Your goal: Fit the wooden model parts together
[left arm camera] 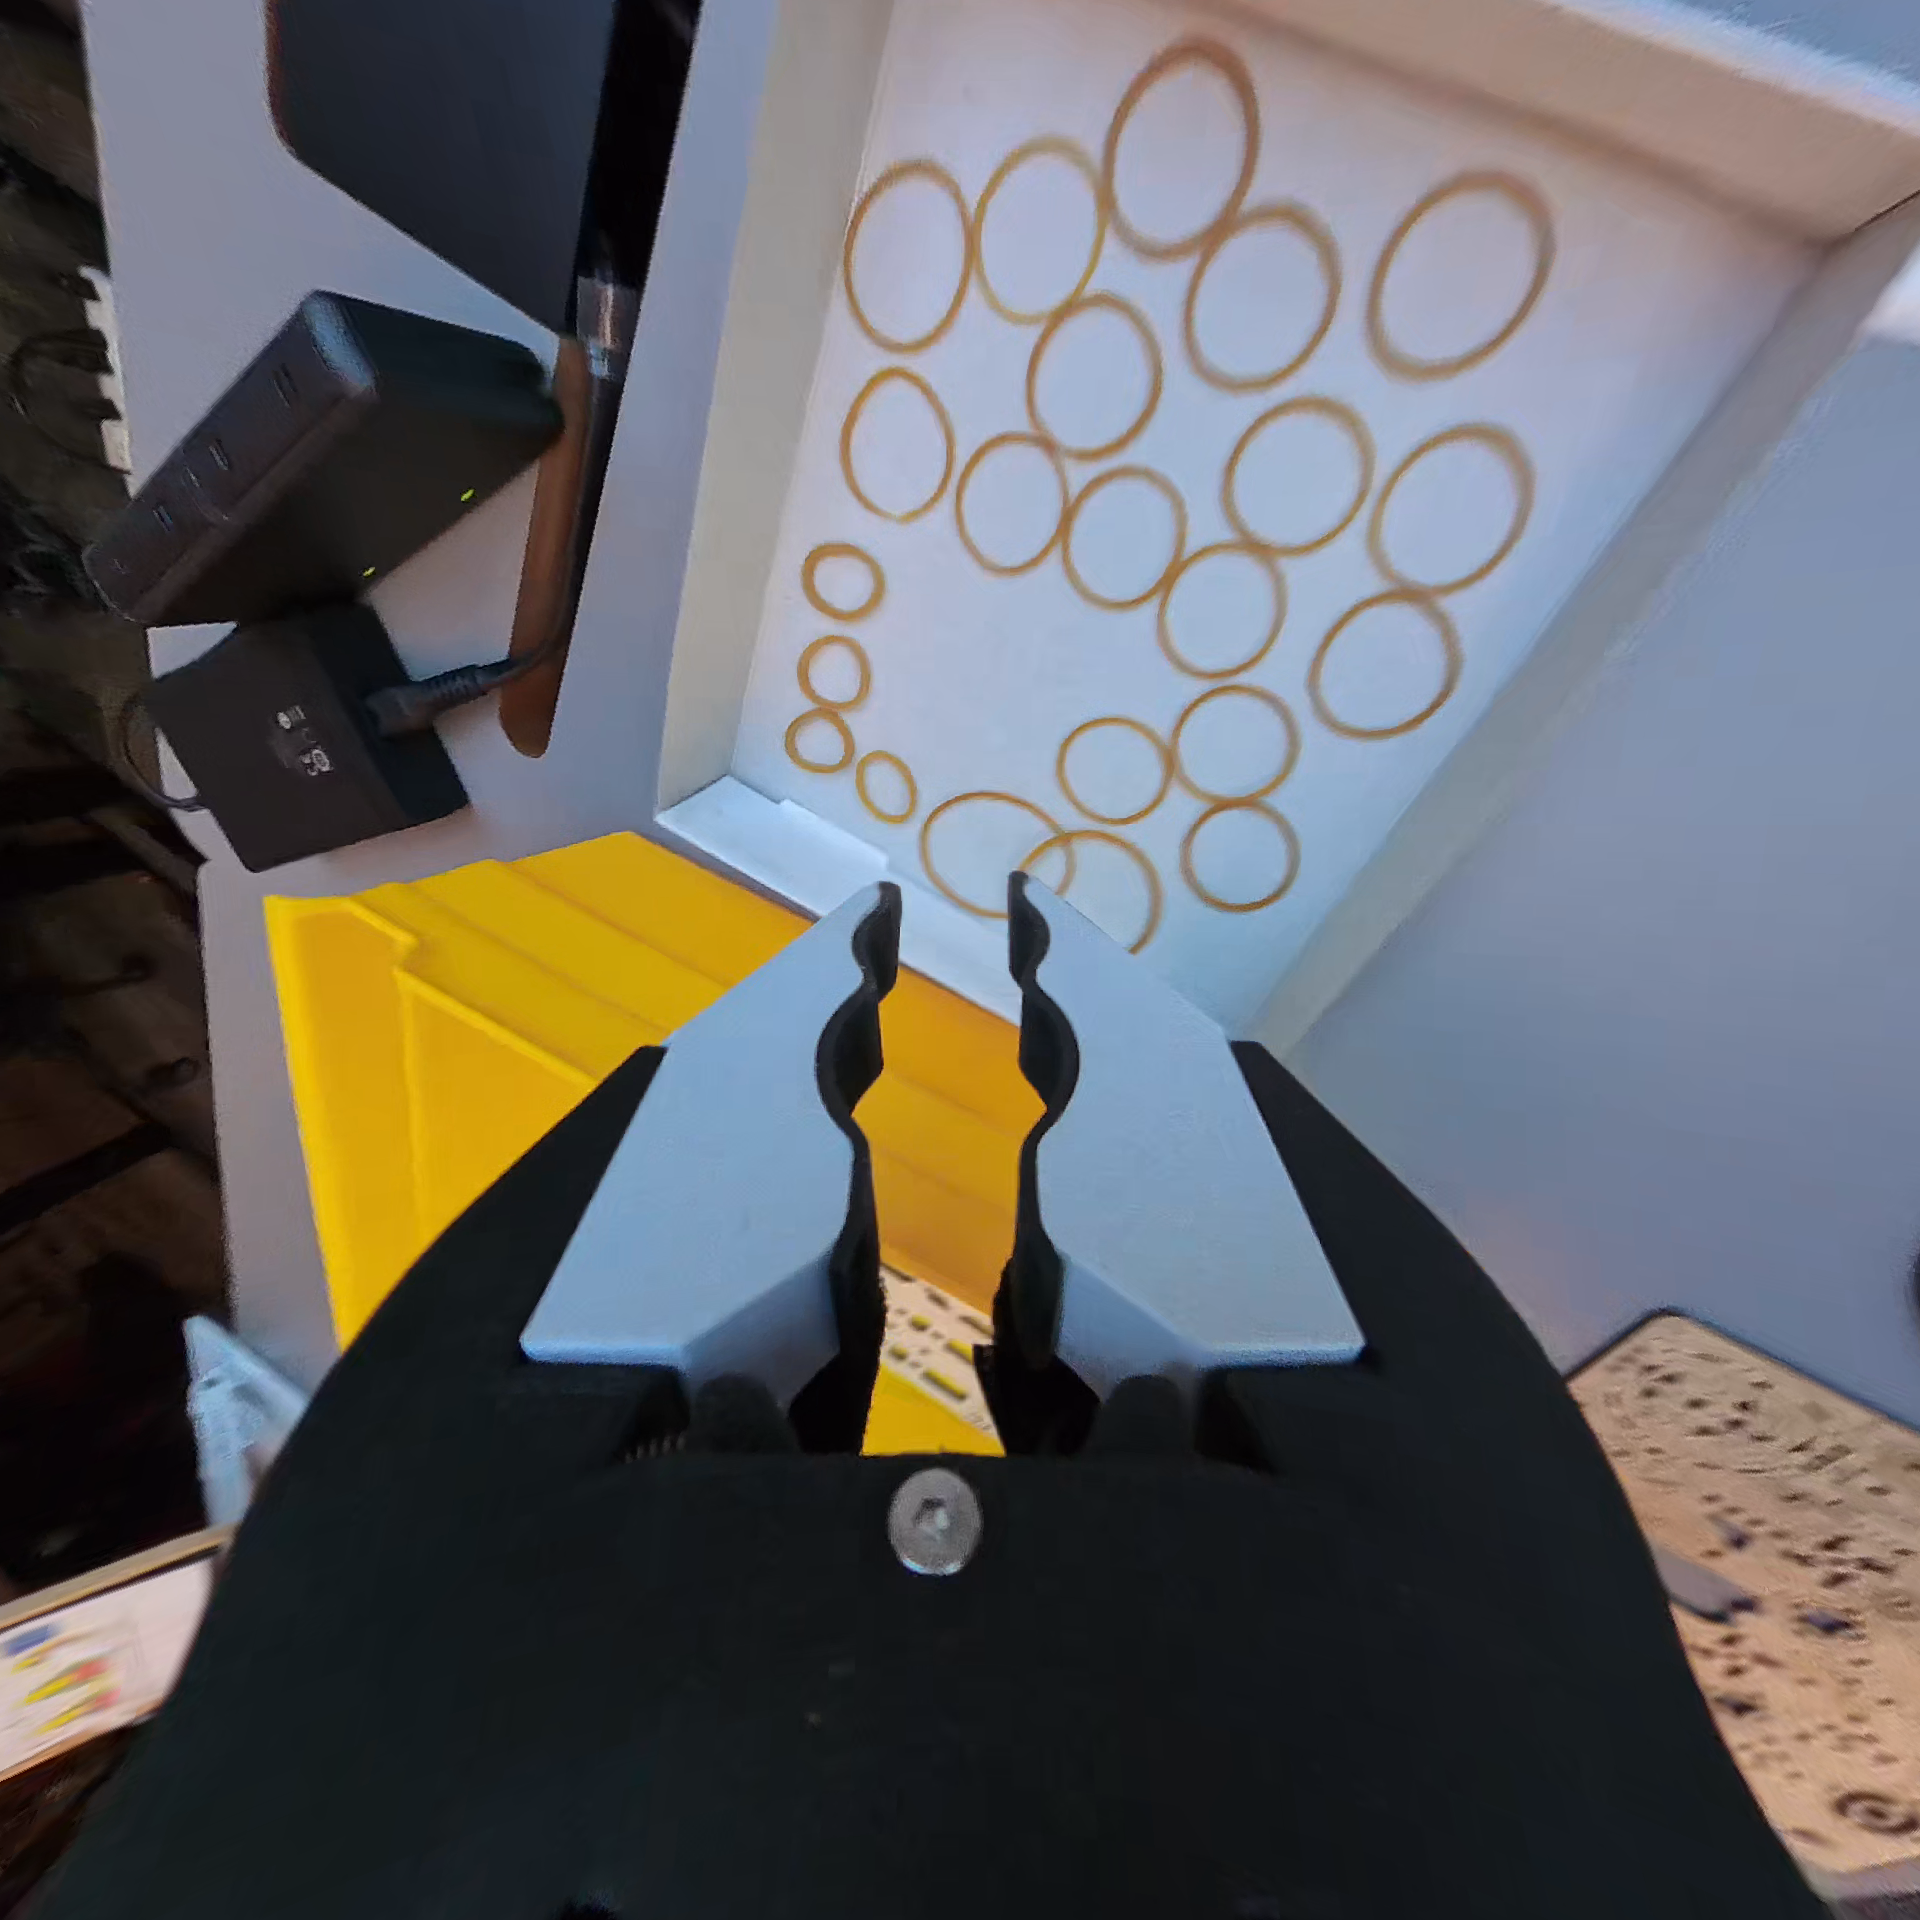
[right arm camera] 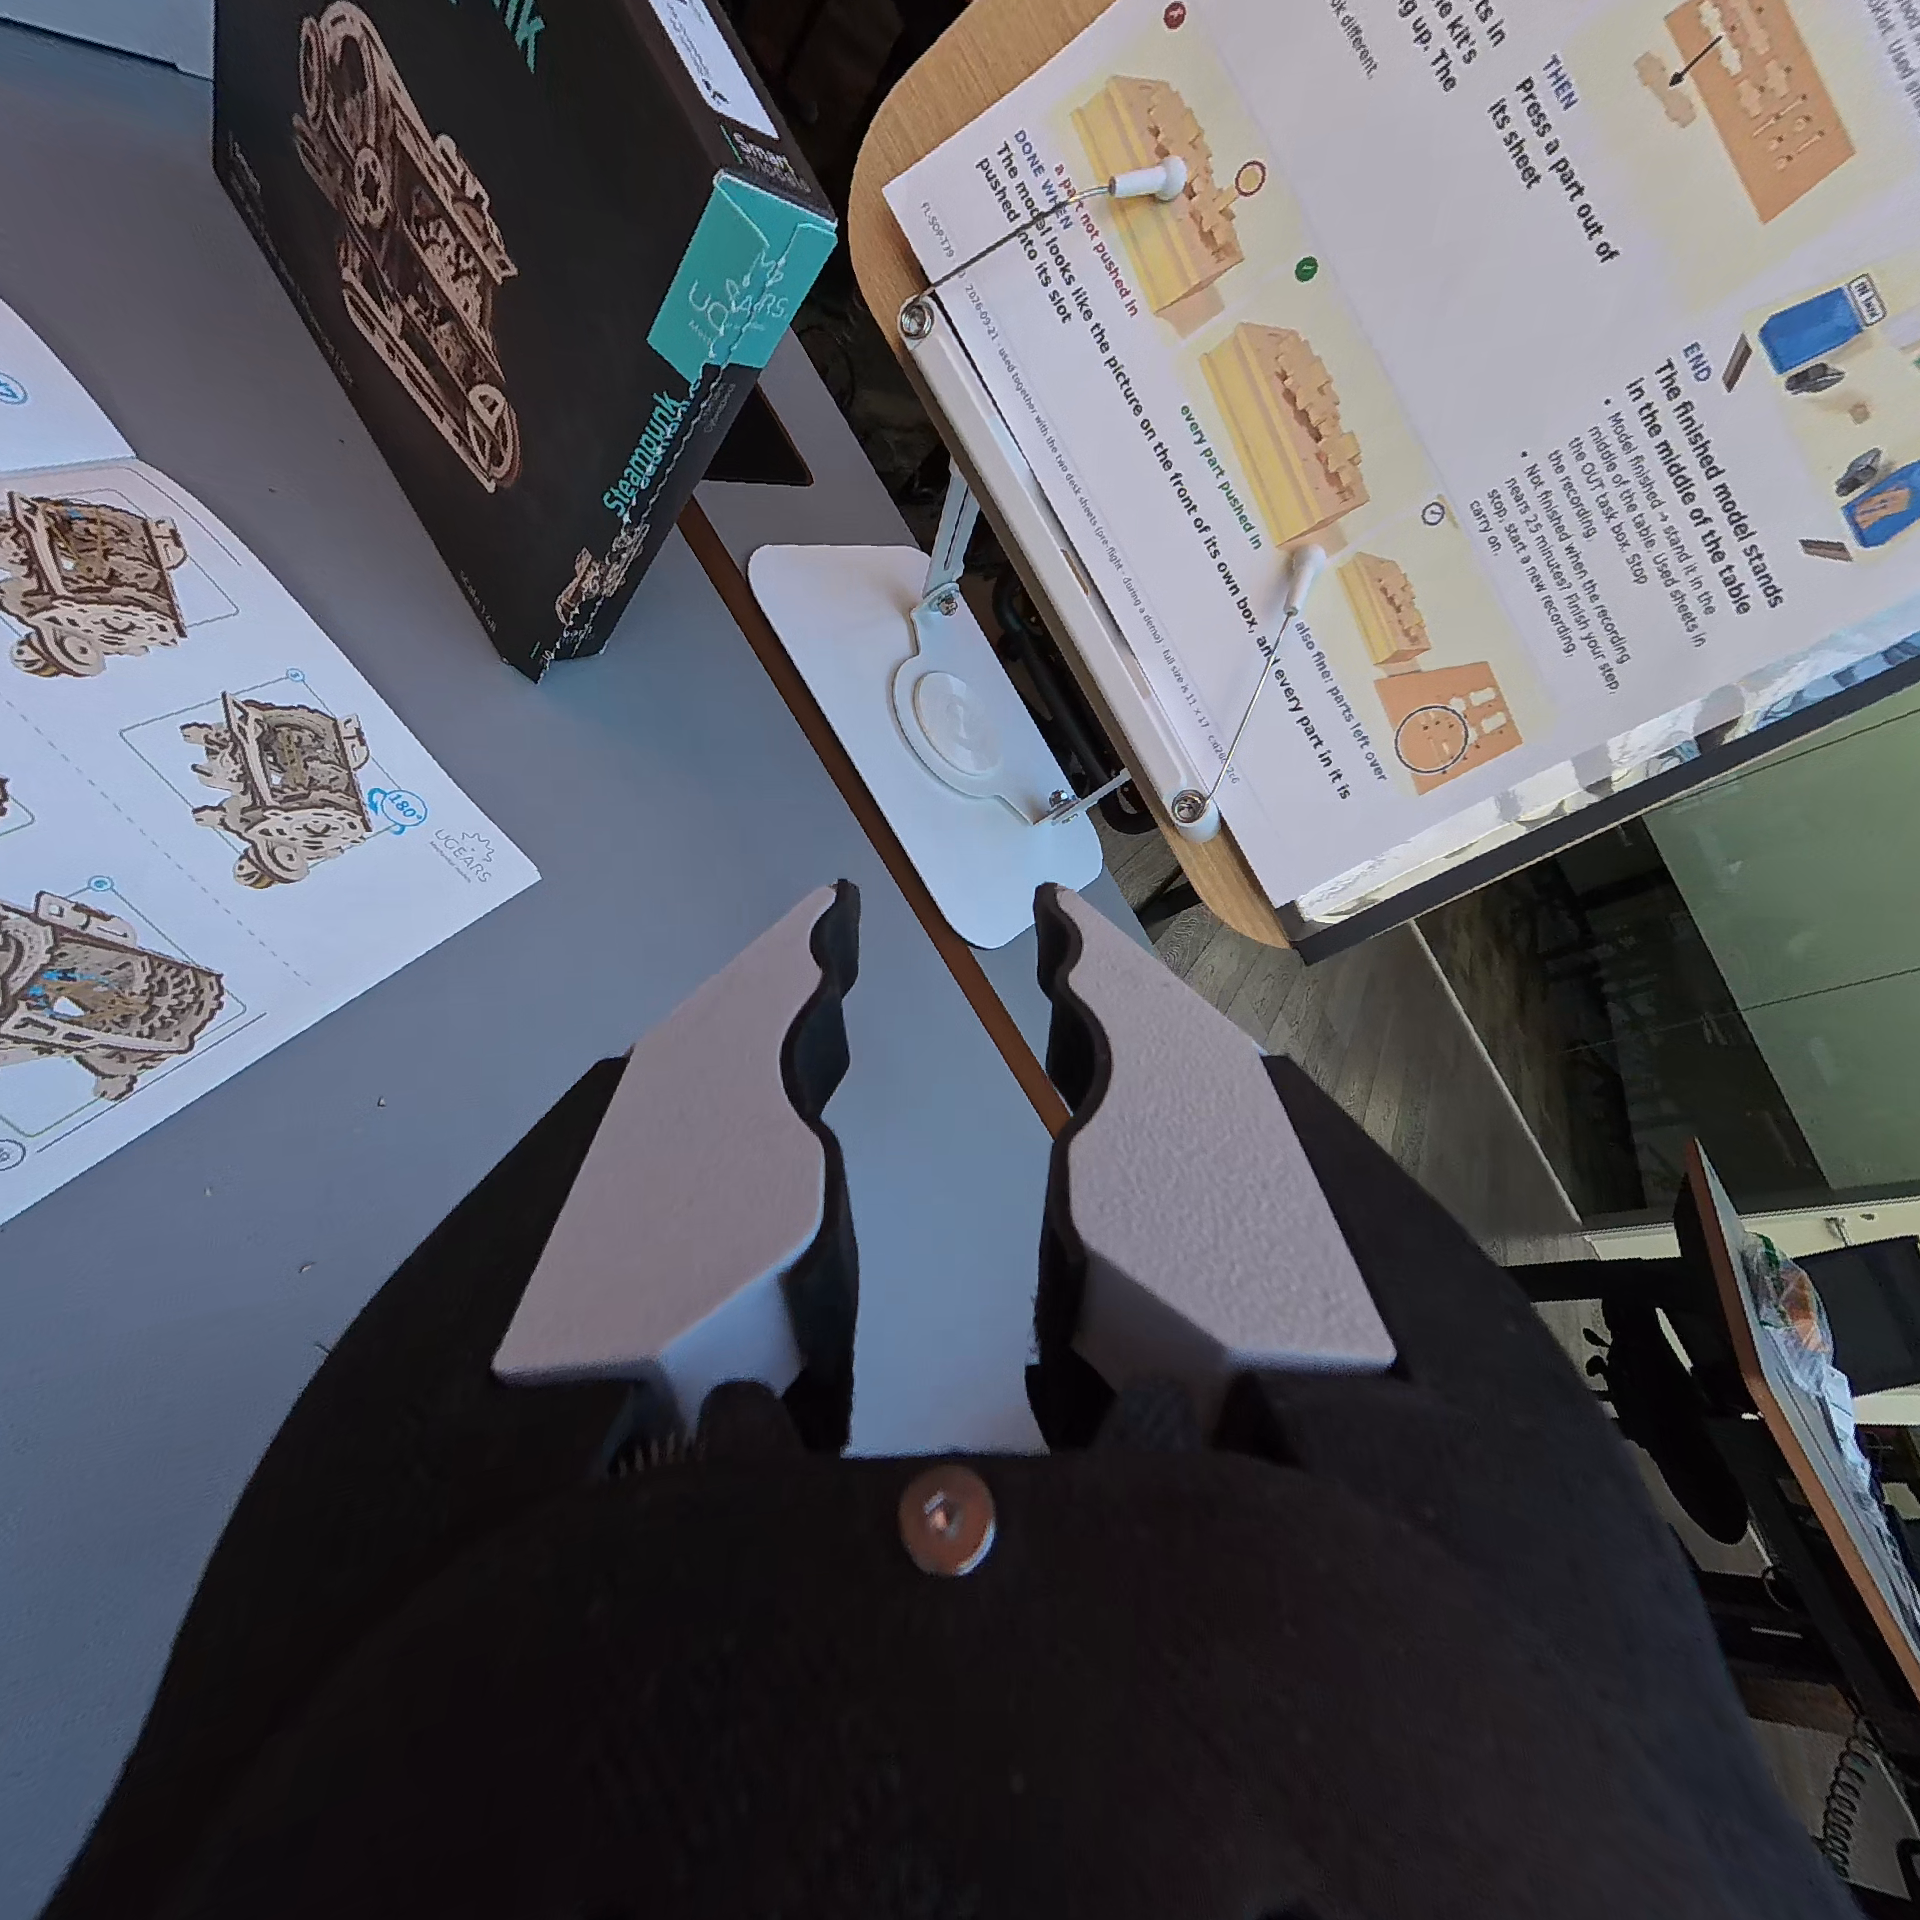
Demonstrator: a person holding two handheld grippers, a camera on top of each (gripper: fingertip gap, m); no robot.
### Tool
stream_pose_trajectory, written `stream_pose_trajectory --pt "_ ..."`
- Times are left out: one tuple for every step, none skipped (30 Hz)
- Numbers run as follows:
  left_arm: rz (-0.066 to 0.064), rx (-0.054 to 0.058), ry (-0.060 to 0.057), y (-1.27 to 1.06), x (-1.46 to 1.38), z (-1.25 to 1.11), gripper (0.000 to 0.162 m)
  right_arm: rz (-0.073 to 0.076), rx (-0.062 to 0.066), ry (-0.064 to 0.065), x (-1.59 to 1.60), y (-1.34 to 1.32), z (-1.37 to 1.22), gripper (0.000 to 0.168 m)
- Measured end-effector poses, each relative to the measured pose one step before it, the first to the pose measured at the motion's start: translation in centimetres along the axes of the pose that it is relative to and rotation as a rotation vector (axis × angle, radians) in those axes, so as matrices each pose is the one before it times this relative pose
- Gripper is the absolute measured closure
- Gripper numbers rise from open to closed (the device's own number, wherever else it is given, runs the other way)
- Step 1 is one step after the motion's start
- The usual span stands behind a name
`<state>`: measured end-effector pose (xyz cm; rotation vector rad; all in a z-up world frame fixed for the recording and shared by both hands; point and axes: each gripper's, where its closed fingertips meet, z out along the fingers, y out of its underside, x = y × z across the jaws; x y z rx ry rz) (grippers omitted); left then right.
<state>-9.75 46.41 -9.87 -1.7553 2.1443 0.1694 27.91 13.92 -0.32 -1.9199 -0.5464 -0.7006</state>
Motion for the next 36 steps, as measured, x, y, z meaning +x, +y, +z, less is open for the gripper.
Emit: stream_pose_trajectory --pt "-0.0246 0.0537 0.0176 -0.48 1.206 -0.819 0.143 0.0018 -0.0012 -0.0015 -0.043 0.034 0.056 0.135" --pt "-0.0072 0.0514 0.0198 -0.434 1.418 -0.718 0.143 0.0031 0.0012 -0.0019 -0.044 -0.007 0.056 0.135" --pt "0.0076 0.0448 0.023 -0.387 1.595 -0.561 0.142 0.0051 0.0019 -0.0035 -0.067 -0.035 0.063 0.135" --pt "0.0207 0.0354 0.0278 -0.277 1.718 -0.331 0.14 0.0065 0.0029 -0.0052 -0.099 -0.07 0.082 0.135" --pt "0.0302 0.0213 0.0191 -0.131 1.536 -0.066 0.139 0.0056 0.0041 -0.0061 -0.13 -0.114 0.069 0.135" --pt "0.0341 0.0035 0.0002 0.041 1.102 0.197 0.138 0.0033 0.0032 -0.005 -0.148 -0.102 0.056 0.135" --pt "0.0374 -0.0139 -0.0166 0.169 0.666 0.354 0.137 0.0002 0.0003 -0.0032 -0.129 -0.081 0.052 0.135" --pt "0.0454 -0.0196 -0.0191 0.184 0.46 0.422 0.136 -0.0023 -0.0013 -0.0022 -0.119 -0.061 0.031 0.135" --pt "0.0493 -0.0138 -0.025 0.075 0.186 0.404 0.136 -0.0039 -0.0012 -0.0024 -0.127 -0.067 0.01 0.135" --pt "0.0369 -0.011 -0.0405 0.06 -0.287 0.371 0.142 -0.0034 -0.0002 0.0 -0.081 -0.09 -0.021 0.135" --pt "0.0194 -0.0075 -0.0171 -0.01 -0.148 0.348 0.147 -0.0017 0.0008 -0.0005 -0.066 -0.085 -0.043 0.135" --pt "0.0048 0.0016 0.026 -0.122 0.321 0.315 0.147 -0.0005 0.0008 -0.0011 -0.051 -0.084 -0.068 0.135" --pt "-0.0053 0.0051 0.0331 -0.13 0.259 0.306 0.146 -0.0007 0.0007 0.0009 0.022 -0.054 -0.071 0.135" --pt "-0.0059 0.0036 0.0222 -0.038 0.067 0.28 0.144 -0.0005 0.0003 0.0023 0.076 -0.022 -0.087 0.135" --pt "-0.0025 -0.0006 0.0175 0.071 -0.007 0.314 0.141 0.001 0.0014 0.0019 0.089 -0.007 -0.08 0.135" --pt "0.0002 -0.0025 0.0183 0.116 0.057 0.285 0.139 0.0029 0.0019 0.0007 0.086 0.001 -0.083 0.135" --pt "0.0011 0.0014 0.0202 0.015 0.168 0.274 0.139 0.0038 0.0022 0.0003 0.093 0.014 -0.053 0.135" --pt "0.0017 0.0029 0.0153 -0.018 0.132 0.24 0.14 0.0027 0.0021 -0.0011 0.048 0.031 -0.032 0.135" --pt "0.0028 -0.0035 0.0081 0.06 0.095 0.197 0.142 0.0009 0.0011 -0.0023 0.006 0.044 0.007 0.135" --pt "0.0042 -0.0145 -0.0004 0.202 -0.012 0.156 0.143 -0.0017 -0.0002 -0.0023 -0.028 0.082 0.033 0.135" --pt "0.0029 -0.0134 -0.0019 0.194 -0.033 0.08 0.144 -0.0042 -0.0011 -0.0031 -0.067 0.073 0.066 0.135" --pt "0.0007 -0.007 0.0013 0.072 -0.069 -0.041 0.147 -0.0055 -0.0025 -0.0055 -0.11 0.087 0.089 0.135" --pt "-0.002 -0.0053 0.0 0.037 -0.013 -0.012 0.147 -0.0053 -0.0043 -0.0037 -0.09 0.093 0.103 0.135" --pt "-0.0051 -0.0046 0.0018 0.026 0.056 -0.014 0.147 -0.0039 -0.0042 -0.0011 -0.043 0.066 0.102 0.135" --pt "-0.0037 -0.0025 0.0021 0.013 0.01 -0.011 0.146 -0.0025 -0.0015 -0.0012 -0.041 -0.014 0.057 0.135" --pt "-0.0019 -0.0031 0.0026 0.021 0.021 0.011 0.146 -0.0007 0.0008 -0.0026 -0.051 -0.055 0.021 0.135" --pt "0.0003 -0.0041 0.0056 0.004 0.044 0.01 0.146 0.0006 0.0012 -0.0015 -0.037 -0.084 -0.031 0.135" --pt "0.0038 -0.0061 0.0038 -0.004 0.019 -0.007 0.146 -0.0018 0.0024 -0.0011 -0.034 -0.096 -0.063 0.135" --pt "0.006 -0.0099 0.0035 0.045 0.01 -0.026 0.145 -0.0043 0.0027 -0.0009 -0.047 -0.089 -0.084 0.135" --pt "0.0057 -0.0115 0.0042 0.007 0.006 0.047 0.145 -0.0039 0.0007 0.0003 -0.006 -0.041 -0.06 0.135" --pt "0.0063 -0.0132 0.008 -0.026 0.086 0.062 0.145 -0.0016 -0.0004 0.0014 0.037 0.016 -0.01 0.135" --pt "0.0091 -0.0113 0.0074 -0.067 0.165 0.014 0.143 0.0019 -0.0004 -0.0003 0.021 0.03 0.025 0.135" --pt "0.0113 -0.0093 0.0036 -0.122 0.164 -0.02 0.142 0.0045 -0.001 -0.0019 0.014 0.036 0.058 0.134" --pt "0.011 -0.0092 -0.0009 -0.133 0.1 0.052 0.142 0.003 -0.0012 -0.0019 -0.011 0.052 0.047 0.135" --pt "0.0094 -0.0091 -0.0022 -0.061 0.025 0.083 0.142 -0.0001 -0.0016 -0.0004 -0.014 0.053 0.026 0.135" --pt "0.0062 -0.009 0.0003 0.035 -0.012 0.141 0.143 -0.0024 -0.0019 0.0001 -0.016 0.045 0.0 0.135"
